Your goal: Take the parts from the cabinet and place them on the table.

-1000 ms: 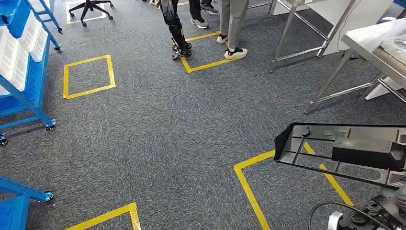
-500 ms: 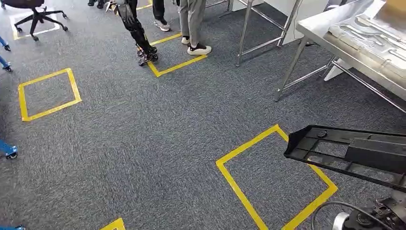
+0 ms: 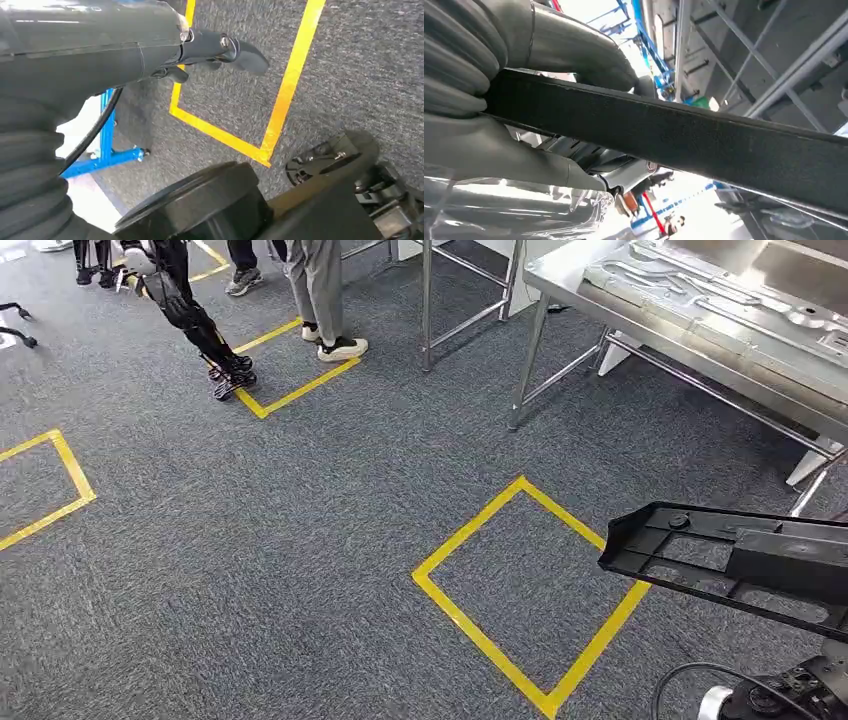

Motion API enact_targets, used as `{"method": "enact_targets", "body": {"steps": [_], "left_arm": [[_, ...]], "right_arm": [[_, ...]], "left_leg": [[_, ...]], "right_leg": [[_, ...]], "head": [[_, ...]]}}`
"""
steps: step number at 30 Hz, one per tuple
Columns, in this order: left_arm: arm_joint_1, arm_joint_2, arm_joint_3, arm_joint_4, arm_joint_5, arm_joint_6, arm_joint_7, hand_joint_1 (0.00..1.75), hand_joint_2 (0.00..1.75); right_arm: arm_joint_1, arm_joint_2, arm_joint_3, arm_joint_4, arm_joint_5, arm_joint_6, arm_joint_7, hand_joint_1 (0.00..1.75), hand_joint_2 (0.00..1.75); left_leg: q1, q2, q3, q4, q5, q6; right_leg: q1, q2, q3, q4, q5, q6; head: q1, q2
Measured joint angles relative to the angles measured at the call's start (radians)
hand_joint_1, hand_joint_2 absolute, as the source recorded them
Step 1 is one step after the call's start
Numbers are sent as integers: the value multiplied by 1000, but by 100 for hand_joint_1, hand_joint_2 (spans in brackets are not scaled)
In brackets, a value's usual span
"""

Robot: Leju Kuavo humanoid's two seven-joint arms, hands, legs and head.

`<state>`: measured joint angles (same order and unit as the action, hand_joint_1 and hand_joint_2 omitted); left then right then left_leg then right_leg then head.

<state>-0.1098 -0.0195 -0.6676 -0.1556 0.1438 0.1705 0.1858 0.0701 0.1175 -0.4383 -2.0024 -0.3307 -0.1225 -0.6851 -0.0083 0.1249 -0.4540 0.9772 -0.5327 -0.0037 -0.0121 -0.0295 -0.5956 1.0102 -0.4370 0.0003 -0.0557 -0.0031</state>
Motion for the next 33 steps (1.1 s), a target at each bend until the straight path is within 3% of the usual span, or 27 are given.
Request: {"method": "enact_targets", "body": {"steps": [1,2,3,5,6,7,8,9,10,11,14,15,16,17,18,20,21,22,23,24,25,26,27,30,31,32,33], "left_arm": [[1,0,0,0,2,0,0,0,175],[3,-1,1,0,8,3,-4,0,175],[2,-2,2,0,11,6,-8,0,175],[-7,-1,6,0,16,7,-18,0,175],[-12,-1,6,0,16,7,-20,0,175],[-12,-1,7,0,16,6,-20,0,175],[-11,-3,6,0,15,6,-20,0,175],[-9,-5,6,0,14,6,-20,0,175],[-4,-6,6,0,14,6,-19,0,175],[4,-7,6,0,14,5,-20,0,175],[1,-10,6,0,14,6,-22,0,175],[-1,-15,6,0,14,5,-23,0,175],[-3,-19,6,0,14,5,-23,0,175],[-1,-17,6,0,14,5,-23,0,175],[1,-17,6,0,14,5,-24,0,175],[3,-17,7,0,19,5,-30,0,175],[4,-16,7,1,22,5,-35,0,175],[5,-16,7,2,26,5,-40,0,175],[5,-16,7,2,30,4,-43,0,175],[5,-16,7,3,32,3,-46,0,175],[6,-16,7,3,35,2,-48,0,175],[6,-13,7,5,41,1,-51,0,175],[8,-14,7,5,42,0,-53,0,175],[7,-11,8,6,48,0,-54,0,175],[7,-9,8,6,48,0,-54,0,175],[10,-9,8,7,48,-1,-55,0,175],[12,-9,8,7,49,-2,-59,0,175]], "right_arm": [[-2,0,0,0,1,0,0,175,175],[-10,-1,3,1,3,0,0,175,175],[-22,-3,8,2,3,-2,0,175,175],[-38,-5,18,7,5,-6,-1,175,175],[-47,-6,20,10,5,-8,-2,175,175],[-56,-6,24,13,5,-12,-2,175,175],[-64,-9,26,14,5,-16,-3,175,175],[-73,-12,28,15,5,-18,-3,175,175],[-80,-15,29,16,5,-18,-3,175,175],[-88,-18,31,18,5,-18,-5,175,175],[-93,-24,33,21,5,-19,-5,175,175],[-95,-28,33,21,5,-19,-5,175,175],[-96,-33,33,21,5,-19,-6,175,175],[-101,-37,33,22,5,-19,-7,175,175],[-107,-41,33,23,5,-19,-7,175,175],[-106,-43,34,28,3,-21,-7,175,175],[-105,-45,36,32,1,-21,-7,175,175],[-104,-49,38,35,0,-23,-7,175,175],[-104,-53,40,38,-3,-25,-8,175,175],[-105,-56,41,40,-6,-25,-9,175,175],[-107,-60,42,42,-7,-26,-10,175,175],[-111,-62,46,46,-7,-29,-10,175,175],[-119,-63,52,50,-8,-32,-10,175,175],[-131,-64,68,60,-6,-37,-11,175,175],[-135,-64,71,62,-4,-38,-11,175,175],[-140,-64,76,63,-2,-38,-13,175,175],[-149,-64,83,66,1,-38,-12,175,175]], "left_leg": [[5,-46,-1,16,-11,-7],[8,-89,-21,58,-37,-9],[9,-113,-63,145,-81,-11],[8,-121,-145,315,-144,-14],[8,-122,-162,345,-137,-13],[8,-123,-154,321,-104,-10],[8,-125,-132,262,-60,-7],[9,-135,-95,163,1,-3],[11,-164,-68,82,46,1],[12,-220,-59,50,37,6],[9,-196,-53,25,31,14],[13,-185,-51,17,36,22],[20,-168,-46,5,44,31],[18,-156,-42,-1,46,38],[16,-140,-42,-1,47,41],[11,-112,-43,-1,44,43],[10,-99,-42,0,43,43],[10,-86,-40,0,41,41],[10,-73,-37,0,37,40],[10,-60,-31,1,33,36],[10,-50,-24,1,27,32],[3,-41,-18,1,22,26],[-2,-32,-21,4,16,20],[-3,2,-6,-4,9,7],[-2,3,-5,1,1,0],[1,-45,-10,26,-16,-5],[5,-87,-41,92,-56,-8]], "right_leg": [[-4,8,5,-4,2,-5],[-5,16,5,-4,2,-11],[-4,27,3,-4,2,-16],[-1,51,3,-3,1,-17],[0,64,5,-3,1,-18],[1,80,8,-3,1,-18],[1,94,10,-2,1,-17],[0,111,13,-1,0,-16],[-1,123,13,0,-1,-13],[2,135,6,4,2,-6],[-8,170,-17,1,16,15],[-2,182,-18,-1,21,24],[-7,167,-20,6,14,24],[1,104,-35,39,-11,27],[1,65,-70,108,-48,32],[-5,36,-149,269,-110,39],[-8,33,-172,312,-116,41],[-10,31,-169,303,-97,43],[-11,27,-142,252,-63,44],[-11,16,-88,154,-14,43],[-10,-11,-30,52,27,40],[1,-70,-5,6,8,31],[2,-59,-6,2,14,20],[7,-16,-13,4,9,7],[-8,-2,-6,-4,14,-2],[-6,8,-4,-6,14,-7],[-7,17,-5,-6,15,-13]], "head": [[0,0],[0,0],[0,0],[0,0],[0,0],[0,0],[0,0],[0,0],[0,0],[0,0],[0,0],[0,0],[0,0],[2,0],[2,0],[2,0],[2,0],[2,0],[2,0],[2,0],[2,0],[2,0],[2,0],[2,0],[2,0],[1,0],[1,0]]}}
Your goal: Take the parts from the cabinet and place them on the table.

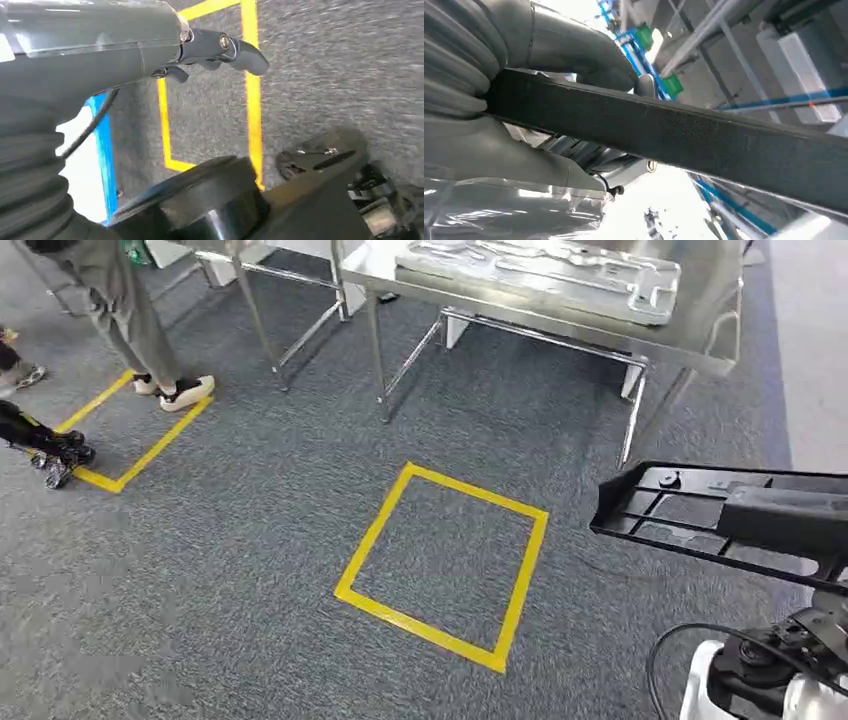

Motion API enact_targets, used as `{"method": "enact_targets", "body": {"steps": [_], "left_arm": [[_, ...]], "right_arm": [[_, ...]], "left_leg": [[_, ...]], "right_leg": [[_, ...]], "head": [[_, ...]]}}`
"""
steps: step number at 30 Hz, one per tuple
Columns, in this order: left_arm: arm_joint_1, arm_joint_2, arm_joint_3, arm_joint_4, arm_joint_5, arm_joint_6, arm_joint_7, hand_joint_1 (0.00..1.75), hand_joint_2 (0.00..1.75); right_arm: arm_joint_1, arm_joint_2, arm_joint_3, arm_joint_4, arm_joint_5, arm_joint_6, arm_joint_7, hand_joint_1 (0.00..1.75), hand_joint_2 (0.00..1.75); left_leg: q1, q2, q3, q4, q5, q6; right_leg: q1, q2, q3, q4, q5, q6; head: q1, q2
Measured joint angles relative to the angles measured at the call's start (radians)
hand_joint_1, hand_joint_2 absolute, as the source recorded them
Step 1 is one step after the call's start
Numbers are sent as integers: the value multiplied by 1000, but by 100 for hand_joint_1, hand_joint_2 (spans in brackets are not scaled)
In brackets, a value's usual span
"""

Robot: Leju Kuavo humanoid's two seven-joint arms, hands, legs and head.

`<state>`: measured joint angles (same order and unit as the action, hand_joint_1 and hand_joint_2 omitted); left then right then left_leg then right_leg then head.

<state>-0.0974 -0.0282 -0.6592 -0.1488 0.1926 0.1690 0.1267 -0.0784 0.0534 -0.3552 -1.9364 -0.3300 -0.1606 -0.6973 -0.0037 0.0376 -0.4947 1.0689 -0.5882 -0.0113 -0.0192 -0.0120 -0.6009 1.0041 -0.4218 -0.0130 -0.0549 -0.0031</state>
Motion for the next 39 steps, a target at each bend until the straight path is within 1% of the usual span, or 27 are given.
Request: {"method": "enact_targets", "body": {"steps": [2,3,4,6,7,8,9,12,13,14,15,16,18,19,20,21,23,24,26,29,30,31,32,34,35,36,39], "left_arm": [[-8,2,4,0,1,-2,-8,0,175],[-12,3,6,0,0,-4,-11,0,175],[-14,3,8,0,0,-6,-13,0,175],[-11,3,9,0,-2,-7,-13,0,175],[-7,1,9,0,-5,-8,-13,0,175],[0,1,9,0,-7,-9,-13,0,175],[7,1,10,0,-7,-9,-16,0,175],[1,0,10,0,-8,-29,-15,0,175],[-1,-5,10,0,-8,-34,-15,0,175],[-4,-6,11,1,-8,-39,-13,0,175],[-2,-5,11,1,-8,-42,-13,0,175],[0,-4,11,1,-7,-43,-13,0,175],[0,-3,11,2,-7,-44,-13,0,175],[1,-2,11,2,-6,-44,-13,0,175],[1,-2,11,2,-6,-44,-13,0,175],[1,-2,11,2,-7,-44,-13,0,175],[1,-2,11,2,-7,-44,-13,0,175],[1,-2,11,2,-7,-44,-13,0,175],[1,0,11,3,-8,-45,-13,0,175],[-8,1,11,3,-8,-53,-9,0,175],[-5,2,10,2,-11,-54,-5,0,175],[-3,2,10,2,-11,-54,-5,0,175],[-3,3,11,2,-8,-53,-2,0,175],[-14,7,14,2,-3,-53,1,0,175],[-22,8,18,2,-2,-52,5,0,175],[-23,8,18,2,-1,-51,6,0,175],[-16,7,18,2,-1,-48,13,0,175]], "right_arm": [[-5,0,12,8,1,-1,0,175,175],[-5,0,12,12,1,-1,0,175,175],[-5,-1,13,16,1,-1,0,175,175],[-5,-4,14,21,-4,-1,0,175,175],[-5,-6,14,21,-9,0,0,175,175],[-5,-7,14,22,-14,0,0,175,175],[-6,-8,13,24,-16,0,0,175,175],[8,-14,12,24,-17,-1,0,175,175],[9,-18,11,23,-17,-2,0,175,175],[16,-21,8,21,-17,-4,0,175,175],[14,-27,6,21,-16,-6,-1,175,175],[12,-29,6,21,-16,-7,-1,175,175],[19,-29,6,21,-16,-13,0,175,175],[21,-29,6,21,-16,-14,0,175,175],[22,-30,6,22,-16,-14,0,175,175],[21,-30,6,22,-16,-14,0,175,175],[21,-32,6,21,-16,-14,0,175,175],[21,-32,6,22,-16,-14,0,175,175],[21,-32,6,21,-16,-14,0,175,175],[21,-33,6,21,-10,-13,0,175,175],[22,-34,6,21,-8,-10,0,175,175],[22,-34,6,21,-6,-8,-1,175,175],[20,-33,7,23,-3,1,-1,175,175],[16,-33,9,30,6,11,-1,175,175],[10,-32,12,37,10,13,0,175,175],[7,-31,15,40,14,13,0,175,175],[-3,-30,22,50,24,14,0,175,175]], "left_leg": [[-1,-33,-88,179,-79,-4],[-1,-35,-115,232,-89,-4],[-1,-37,-120,238,-73,-2],[-1,-41,-70,113,22,6],[0,-61,-33,15,78,10],[5,-119,-14,-43,97,15],[6,-135,-10,-60,90,17],[-2,-106,-7,-70,83,27],[9,-93,-1,-83,91,36],[11,-79,5,-93,97,43],[11,-69,5,-97,100,49],[9,-56,4,-97,100,50],[6,-32,2,-97,99,51],[5,-22,3,-96,98,50],[5,-12,5,-96,96,48],[5,-4,8,-96,93,46],[5,11,21,-94,83,39],[-3,17,21,-93,76,32],[-5,19,20,-91,71,24],[-11,36,39,-105,39,2],[-3,11,44,-87,37,-3],[-4,-9,26,-48,20,-5],[-3,-28,-41,71,-25,-8],[-7,-34,-133,215,-64,-8],[-11,-37,-176,268,-57,-4],[-14,-39,-180,250,-22,2],[-25,-42,-126,0,186,39]], "right_leg": [[3,26,-2,0,-1,-3],[4,38,-1,1,-1,-4],[5,52,0,1,-1,-4],[6,86,3,4,-2,-2],[6,102,4,7,-3,0],[4,113,0,9,-3,2],[8,129,-8,15,1,10],[-2,163,-21,7,15,32],[8,176,-22,5,18,40],[4,139,-25,16,8,40],[8,75,-47,61,-25,42],[8,38,-83,134,-64,47],[0,13,-165,303,-130,54],[-3,12,-182,337,-130,56],[-4,12,-172,317,-107,58],[-4,10,-139,257,-69,58],[-3,-12,-28,60,16,55],[4,-43,1,15,-4,49],[7,-25,-2,13,-5,32],[9,-8,2,6,-38,8],[0,-5,17,0,-33,3],[-1,-4,27,0,-39,-2],[3,-4,41,0,-49,-10],[8,-1,57,0,-63,-13],[12,3,76,0,-77,-16],[15,7,92,0,-89,-16],[25,19,151,0,-133,-17]], "head": [[0,0],[0,0],[0,0],[0,0],[0,0],[0,0],[0,0],[0,0],[0,0],[1,0],[2,0],[2,0],[2,0],[2,0],[2,0],[2,0],[2,0],[2,0],[2,0],[2,0],[2,0],[0,0],[0,0],[0,0],[0,0],[0,0],[0,0]]}}
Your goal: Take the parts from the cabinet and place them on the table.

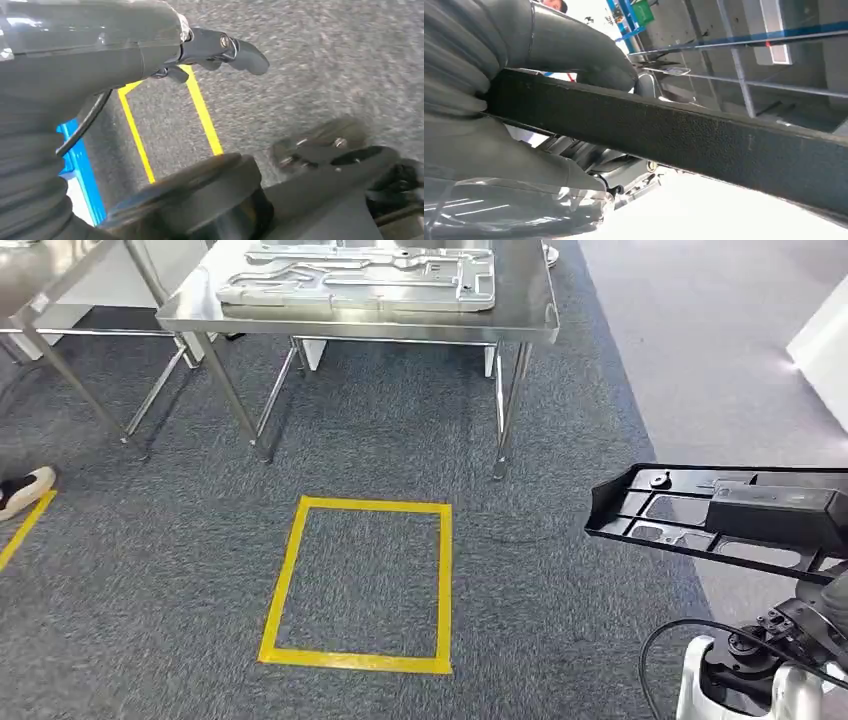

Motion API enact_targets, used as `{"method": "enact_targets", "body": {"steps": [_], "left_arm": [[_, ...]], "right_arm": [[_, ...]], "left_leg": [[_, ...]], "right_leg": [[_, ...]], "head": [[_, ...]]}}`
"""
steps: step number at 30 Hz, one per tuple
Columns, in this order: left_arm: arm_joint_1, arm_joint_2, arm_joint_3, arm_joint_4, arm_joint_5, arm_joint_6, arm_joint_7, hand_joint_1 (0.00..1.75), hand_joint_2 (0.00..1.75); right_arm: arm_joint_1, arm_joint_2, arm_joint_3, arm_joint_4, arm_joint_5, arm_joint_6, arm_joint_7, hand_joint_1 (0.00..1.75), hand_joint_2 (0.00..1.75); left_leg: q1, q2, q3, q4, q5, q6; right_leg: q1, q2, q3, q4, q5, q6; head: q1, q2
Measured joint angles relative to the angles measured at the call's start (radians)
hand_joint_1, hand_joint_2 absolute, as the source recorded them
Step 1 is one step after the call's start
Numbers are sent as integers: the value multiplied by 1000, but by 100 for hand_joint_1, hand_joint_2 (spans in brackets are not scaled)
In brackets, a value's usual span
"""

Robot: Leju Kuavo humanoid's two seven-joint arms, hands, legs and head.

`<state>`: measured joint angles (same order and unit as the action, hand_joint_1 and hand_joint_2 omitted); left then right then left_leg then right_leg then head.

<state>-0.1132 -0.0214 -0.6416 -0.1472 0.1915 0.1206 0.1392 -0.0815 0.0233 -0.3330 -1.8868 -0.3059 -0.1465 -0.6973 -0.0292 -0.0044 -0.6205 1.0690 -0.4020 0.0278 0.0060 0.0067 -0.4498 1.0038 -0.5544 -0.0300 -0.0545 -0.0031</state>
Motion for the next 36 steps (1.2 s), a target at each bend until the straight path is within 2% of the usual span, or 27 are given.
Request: {"method": "enact_targets", "body": {"steps": [1,3,5,7,8,10,13,14,15,16,17,18,19,20,21,23,25,27,28,29,30,31,32,33,34,35,36], "left_arm": [[2,0,0,3,0,2,2,0,175],[5,-3,0,4,2,2,5,0,175],[5,-8,0,4,3,2,9,0,175],[13,-13,0,2,6,3,9,0,175],[16,-13,0,2,9,3,10,0,175],[25,-16,0,2,14,4,11,0,175],[39,-17,0,3,18,4,12,0,175],[41,-18,0,3,21,5,13,0,175],[42,-18,0,3,21,5,14,0,175],[46,-17,0,6,21,5,15,0,175],[48,-17,0,8,21,5,16,0,175],[44,-18,0,7,22,5,17,0,175],[41,-18,0,7,21,5,17,0,175],[37,-18,0,6,21,5,17,0,175],[31,-17,0,6,21,5,18,0,175],[27,-16,0,7,21,5,17,0,175],[23,-11,2,8,25,2,11,0,175],[17,-6,4,8,26,-3,10,0,175],[17,-4,5,8,26,-5,9,0,175],[17,-3,6,8,26,-5,9,0,175],[18,-3,7,8,26,-5,9,0,175],[22,-2,8,8,26,-6,9,0,175],[22,1,9,11,28,-10,9,0,175],[18,-1,9,10,31,-12,9,0,175],[9,-4,9,6,31,-12,13,0,175],[9,-7,9,5,31,-9,14,0,175],[8,-12,9,5,32,-9,18,0,175]], "right_arm": [[-1,2,1,5,0,0,0,175,175],[-6,2,3,11,0,6,0,175,175],[-10,2,11,13,1,10,0,175,175],[-16,0,22,19,1,18,0,175,175],[-21,-3,26,22,1,23,0,175,175],[-21,-8,32,30,0,27,3,175,175],[-22,-19,44,43,11,26,29,175,175],[-21,-26,49,49,25,23,39,175,175],[-21,-31,54,53,37,22,45,175,175],[-20,-36,60,63,51,21,53,175,175],[-20,-42,62,73,59,21,54,175,175],[-21,-47,70,79,62,19,61,175,175],[-23,-53,72,77,65,18,63,175,175],[-31,-57,77,77,69,18,63,175,175],[-39,-61,79,76,71,18,63,175,175],[-42,-64,84,77,72,18,61,175,175],[-41,-64,89,82,71,18,63,175,175],[-41,-64,91,85,72,18,64,175,175],[-41,-64,93,87,72,18,64,175,175],[-41,-64,96,88,72,18,64,175,175],[-41,-64,97,89,71,18,64,175,175],[-39,-64,98,91,72,19,64,175,175],[-37,-64,99,97,74,18,66,175,175],[-34,-66,101,100,80,16,66,175,175],[-42,-70,105,100,88,16,73,175,175],[-51,-73,109,98,95,18,74,175,175],[-68,-79,112,99,102,24,75,175,175]], "left_leg": [[-5,-3,7,21,-21,12],[-10,3,38,-32,-44,20],[-6,3,66,-75,-67,29],[7,2,117,-119,-71,32],[10,1,140,-136,-78,33],[16,-2,193,-164,-98,28],[29,-16,287,-190,-147,12],[35,-20,318,-191,-168,5],[41,-23,346,-192,-196,0],[41,-24,361,-192,-221,-7],[42,-27,389,-184,-246,-14],[42,-32,398,-203,-260,-26],[44,-32,431,-218,-259,-33],[46,-33,422,-189,-231,-40],[47,-35,383,-96,-189,-46],[47,-21,252,131,-148,-47],[37,-19,133,229,-241,-48],[21,-19,69,212,-366,-41],[14,-19,49,181,-393,-36],[7,-18,36,136,-375,-30],[1,-9,27,90,-310,-21],[-11,34,15,23,-138,-5],[-22,64,-2,-26,-14,12],[-17,60,17,-25,-54,28],[-16,43,40,-30,-67,30],[-13,25,53,-37,-71,33],[-5,10,80,-37,-83,39]], "right_leg": [[1,2,0,-8,-6,4],[-4,10,8,-17,-13,20],[-3,10,0,13,16,30],[-4,4,-80,144,69,42],[-7,4,-135,208,71,50],[-17,3,-232,283,7,62],[-28,-2,-298,227,-89,78],[-32,-2,-302,169,-65,85],[-39,-1,-301,87,43,94],[-47,3,-302,10,212,98],[-39,-3,-302,-4,297,88],[-31,-2,-299,29,249,74],[-31,-3,-296,38,233,62],[-28,-6,-282,41,207,50],[-34,-5,-255,34,193,39],[-30,-19,-198,12,158,24],[-28,-24,-142,-2,120,20],[-28,-32,-86,-4,78,19],[-28,-37,-59,-4,56,19],[-28,-41,-31,-4,35,20],[-28,-48,-9,-4,18,22],[-25,-56,5,-9,-3,27],[-19,-60,36,1,-20,31],[-12,-62,55,-17,-36,40],[-9,-77,87,-36,-52,43],[-13,-77,95,-7,-36,50],[-11,-75,69,53,-10,54]], "head": [[0,0],[0,0],[-1,0],[0,0],[0,0],[0,0],[0,0],[0,0],[0,0],[0,0],[0,0],[-1,0],[0,0],[0,0],[0,0],[-1,0],[-1,0],[-1,0],[-1,0],[-1,0],[-1,0],[-1,0],[-1,0],[0,0],[-1,0],[-1,0],[-1,0]]}}
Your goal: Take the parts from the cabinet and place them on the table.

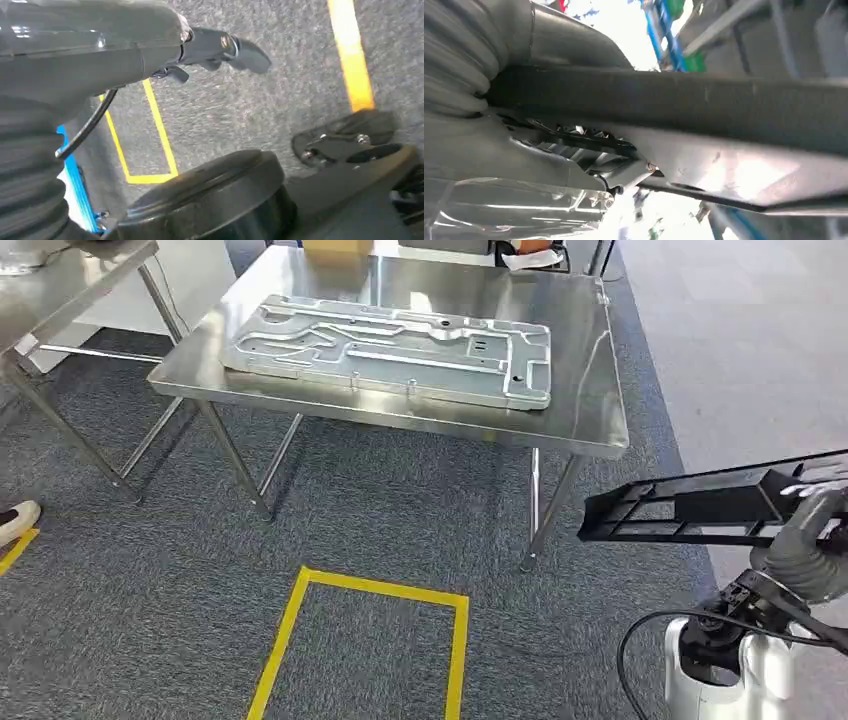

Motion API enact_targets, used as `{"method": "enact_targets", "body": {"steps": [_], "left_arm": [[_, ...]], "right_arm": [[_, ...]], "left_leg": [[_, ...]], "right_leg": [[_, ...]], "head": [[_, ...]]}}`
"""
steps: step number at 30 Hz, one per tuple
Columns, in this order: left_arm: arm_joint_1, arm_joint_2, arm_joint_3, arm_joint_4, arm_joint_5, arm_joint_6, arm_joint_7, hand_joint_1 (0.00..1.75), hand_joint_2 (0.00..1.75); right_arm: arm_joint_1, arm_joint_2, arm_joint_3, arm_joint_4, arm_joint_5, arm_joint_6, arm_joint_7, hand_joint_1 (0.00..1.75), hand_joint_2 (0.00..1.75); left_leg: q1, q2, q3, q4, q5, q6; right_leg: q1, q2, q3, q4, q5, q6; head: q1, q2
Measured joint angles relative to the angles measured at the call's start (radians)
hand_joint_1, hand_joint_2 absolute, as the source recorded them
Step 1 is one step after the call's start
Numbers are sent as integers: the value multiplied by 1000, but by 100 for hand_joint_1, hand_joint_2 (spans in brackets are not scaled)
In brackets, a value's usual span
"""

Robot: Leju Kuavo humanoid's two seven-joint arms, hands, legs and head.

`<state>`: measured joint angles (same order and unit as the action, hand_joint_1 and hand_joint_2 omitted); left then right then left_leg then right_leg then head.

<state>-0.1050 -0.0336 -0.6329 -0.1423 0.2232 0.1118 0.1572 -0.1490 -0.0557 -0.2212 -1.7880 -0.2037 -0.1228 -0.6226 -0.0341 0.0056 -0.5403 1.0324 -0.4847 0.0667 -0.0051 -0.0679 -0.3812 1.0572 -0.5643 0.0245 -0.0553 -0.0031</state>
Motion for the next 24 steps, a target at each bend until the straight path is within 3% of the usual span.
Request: {"method": "enact_targets", "body": {"steps": [2,3,4,6,7,8,9,10,11,12,13,14,15,16,17,18,19,20,21,22,23,24], "left_arm": [[1,-5,0,-1,4,5,6,0,175],[4,-10,0,-1,6,6,9,0,175],[7,-11,0,-1,9,6,9,0,175],[17,-12,0,-1,10,6,10,0,175],[22,-13,0,-1,10,6,11,0,175],[29,-14,0,-1,9,5,12,0,175],[33,-14,0,-1,8,4,12,0,175],[39,-16,-2,-1,7,0,14,0,175],[47,-34,-3,-1,8,-5,16,0,175],[44,-28,-2,3,12,-2,19,0,175],[36,-29,-2,2,15,-8,22,0,175],[27,-28,-2,2,18,-6,27,0,175],[24,-30,-2,2,20,-10,33,0,175],[23,-24,-2,3,21,-11,40,0,175],[22,-28,-2,2,22,-15,44,0,175],[16,-24,-2,3,22,-16,50,0,175],[12,-20,-2,3,22,-23,53,0,175],[7,-15,-2,3,21,-29,58,0,175],[3,-11,-2,3,21,-33,61,0,175],[1,-8,-2,3,19,-39,65,0,175],[0,-3,-2,3,18,-44,66,0,175],[0,1,-2,3,18,-46,68,0,175]], "right_arm": [[-20,-13,9,5,5,15,9,175,175],[-26,-19,15,14,6,29,14,175,175],[-27,-23,21,25,5,43,19,175,175],[-32,-29,32,48,-7,73,32,175,175],[-38,-35,37,62,-19,94,35,175,175],[-48,-41,41,75,-33,120,41,175,175],[-60,-45,43,85,-40,138,47,175,175],[-87,-57,48,109,-44,169,66,175,175],[-111,-69,52,124,-45,186,78,175,175],[-126,-76,58,141,-46,195,90,175,175],[-151,-86,69,153,-45,214,99,175,175],[-185,-92,74,159,-44,218,104,175,175],[-226,-105,84,174,-44,227,105,175,175],[-269,-108,94,191,-45,235,106,175,175],[-305,-111,107,212,-47,243,110,175,175],[-343,-111,122,232,-50,250,119,175,175],[-370,-111,133,245,-52,254,130,175,175],[-409,-110,149,262,-53,254,147,175,175],[-445,-110,158,271,-53,254,158,175,175],[-483,-109,174,282,-53,253,170,175,175],[-518,-108,189,295,-52,252,179,175,175],[-552,-106,201,306,-52,251,186,175,175]], "left_leg": [[3,-15,22,-11,-15,10],[4,-26,36,-18,-24,13],[5,-34,50,-27,-31,17],[2,-54,89,-49,-48,18],[-4,-62,113,-60,-56,19],[-13,-65,142,-71,-62,20],[-20,-65,163,-81,-72,21],[-37,-64,200,-94,-88,25],[-22,-63,208,-96,-108,30],[-20,-80,221,-93,-123,14],[-2,-77,216,-101,-129,7],[2,-76,230,-105,-128,4],[1,-74,216,-80,-96,1],[-17,-66,173,11,-57,0],[-19,-49,118,105,-14,-9],[-14,-42,56,193,-14,-23],[-10,-41,20,226,-46,-33],[-6,-41,-11,240,-109,-48],[-2,-40,-30,237,-169,-65],[5,-39,-42,223,-206,-77],[13,-38,-41,186,-199,-92],[20,-35,-31,124,-146,-110]], "right_leg": [[-4,47,-72,124,22,17],[-4,57,-131,185,4,21],[-5,58,-185,231,-32,22],[0,58,-279,263,-102,15],[4,58,-308,242,-118,6],[12,60,-328,192,-107,-11],[21,64,-336,145,-75,-29],[31,106,-345,55,65,-81],[42,139,-348,-33,269,-125],[49,154,-349,-36,278,-109],[59,150,-336,-38,268,-104],[65,145,-331,-44,258,-114],[65,141,-318,-55,245,-126],[47,134,-285,-87,235,-117],[38,123,-261,-99,230,-112],[28,117,-234,-113,217,-115],[19,111,-215,-120,206,-107],[6,102,-195,-122,190,-95],[-7,98,-177,-121,174,-80],[-21,93,-157,-121,157,-63],[-36,87,-136,-118,140,-48],[-51,83,-119,-113,122,-32]], "head": [[1,0],[1,0],[1,0],[1,0],[2,0],[1,0],[2,0],[1,0],[0,0],[-8,0],[-3,0],[-1,0],[0,0],[3,0],[3,0],[4,0],[3,0],[4,0],[4,0],[4,0],[4,0],[4,0]]}}
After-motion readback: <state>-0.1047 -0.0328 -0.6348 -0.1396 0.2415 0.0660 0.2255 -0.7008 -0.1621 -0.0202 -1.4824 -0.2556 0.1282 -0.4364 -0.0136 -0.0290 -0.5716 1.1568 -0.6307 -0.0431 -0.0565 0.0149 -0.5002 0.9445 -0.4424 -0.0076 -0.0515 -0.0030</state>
